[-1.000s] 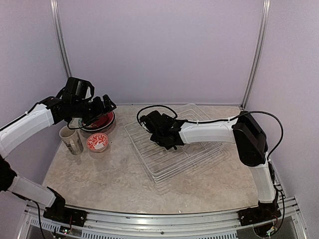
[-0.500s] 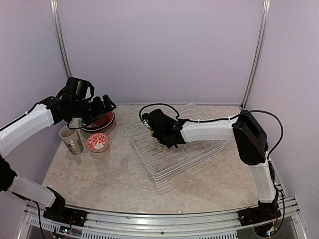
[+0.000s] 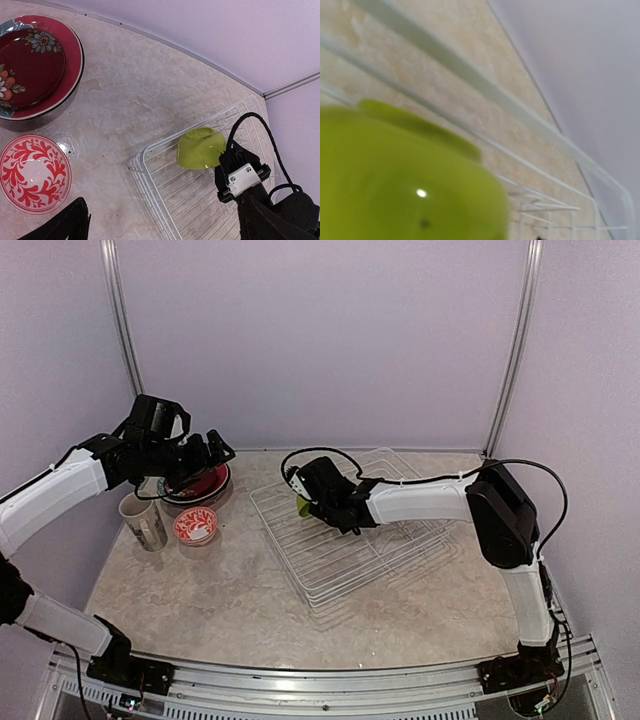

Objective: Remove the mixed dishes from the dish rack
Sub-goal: Grab the bowl from the dish rack.

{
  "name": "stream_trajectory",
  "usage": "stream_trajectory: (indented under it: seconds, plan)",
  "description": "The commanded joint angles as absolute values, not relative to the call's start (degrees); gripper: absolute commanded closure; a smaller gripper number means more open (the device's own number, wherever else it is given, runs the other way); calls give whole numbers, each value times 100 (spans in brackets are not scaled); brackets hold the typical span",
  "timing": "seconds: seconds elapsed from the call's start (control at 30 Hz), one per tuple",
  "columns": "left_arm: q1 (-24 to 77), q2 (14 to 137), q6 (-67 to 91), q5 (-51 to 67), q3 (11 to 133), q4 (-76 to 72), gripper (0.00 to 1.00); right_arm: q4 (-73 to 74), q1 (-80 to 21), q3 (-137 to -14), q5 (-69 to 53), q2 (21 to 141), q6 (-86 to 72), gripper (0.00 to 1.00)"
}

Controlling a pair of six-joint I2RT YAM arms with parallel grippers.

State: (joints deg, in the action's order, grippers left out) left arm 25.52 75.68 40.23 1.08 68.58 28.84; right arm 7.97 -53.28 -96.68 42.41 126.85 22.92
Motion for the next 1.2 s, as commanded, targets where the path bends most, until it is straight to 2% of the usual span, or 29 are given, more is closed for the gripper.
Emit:
stream_trajectory:
  seconds: [0.0,0.07,0.2,0.33,0.53,0.7,0.83,1.17]
  plan:
    - [2575,7570,4024,301,6923,2892,1,419,-5256,-9361,3778,12538,2429,53]
    - [2583,7604,4025,328,6941,2899,1,50,-5259,-9112,3740,12502,2770,41]
    - [2617,7611,4034,323,6935,2909,1,-1001,-5254,-8651,4039,12425,3426,38]
    - [2638,7611,4028,294,6943,2918,1,-1583,-5256,-8436,4024,12413,3951,47]
    - [2645,7599,4025,279,6952,2905,1,-1908,-5315,-8068,3541,12167,4222,51]
    - [2646,7628,4041,301,6943,2883,1,-2008,-5356,-7996,3369,12122,4265,63]
    - [2663,7629,4035,296,6952,2868,1,-2188,-5369,-7983,3253,12179,4455,69]
    - [2681,7635,4043,264,6957,2896,1,-2477,-5381,-7925,3055,12223,4682,95]
